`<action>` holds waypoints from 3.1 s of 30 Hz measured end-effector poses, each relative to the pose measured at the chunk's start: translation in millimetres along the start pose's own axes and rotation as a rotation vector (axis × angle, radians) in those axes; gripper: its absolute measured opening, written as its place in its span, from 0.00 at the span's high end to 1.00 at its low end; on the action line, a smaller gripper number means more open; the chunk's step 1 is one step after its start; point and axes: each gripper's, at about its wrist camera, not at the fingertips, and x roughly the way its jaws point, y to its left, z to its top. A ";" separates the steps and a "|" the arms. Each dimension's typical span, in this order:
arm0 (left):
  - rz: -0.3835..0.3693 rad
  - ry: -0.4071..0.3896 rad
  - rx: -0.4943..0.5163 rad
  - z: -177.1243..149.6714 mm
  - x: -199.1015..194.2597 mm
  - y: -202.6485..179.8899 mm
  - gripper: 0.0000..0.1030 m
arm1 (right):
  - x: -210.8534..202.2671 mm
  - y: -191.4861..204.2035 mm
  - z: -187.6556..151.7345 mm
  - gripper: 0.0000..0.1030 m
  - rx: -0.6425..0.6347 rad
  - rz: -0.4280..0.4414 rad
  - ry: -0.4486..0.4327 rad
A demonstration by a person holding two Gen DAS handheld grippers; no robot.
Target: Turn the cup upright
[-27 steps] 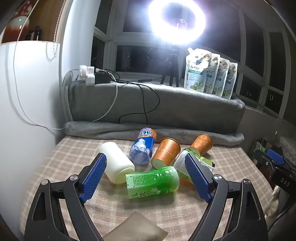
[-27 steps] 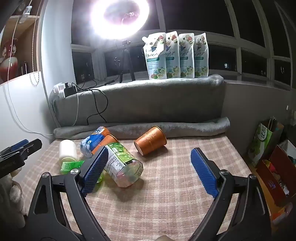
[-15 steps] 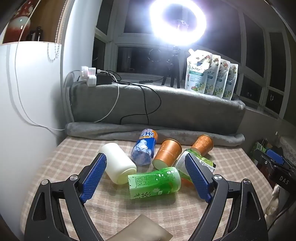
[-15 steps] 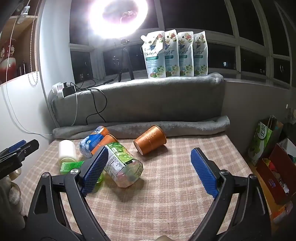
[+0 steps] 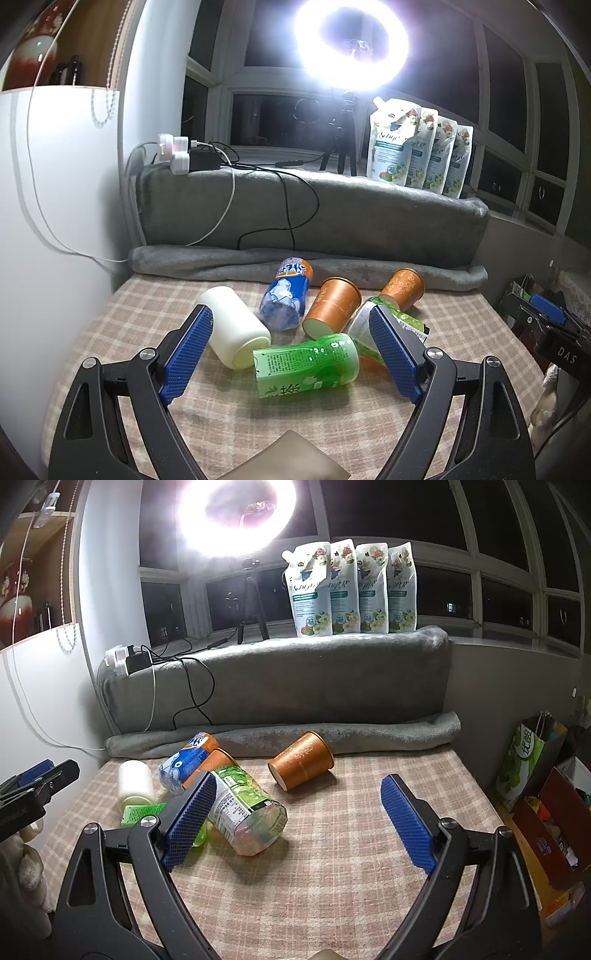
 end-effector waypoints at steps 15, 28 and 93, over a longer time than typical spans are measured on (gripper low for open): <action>0.001 0.000 0.002 0.0 0.3 -2.5 0.16 | 3.3 -1.2 2.2 0.10 0.004 0.002 0.004; 0.001 0.001 0.001 -0.2 0.7 -2.9 0.16 | 2.2 -4.1 1.2 0.10 0.005 0.005 0.005; 0.101 0.106 -0.137 -22.8 1.1 84.4 0.16 | 279.2 140.3 56.6 0.27 0.070 0.373 0.682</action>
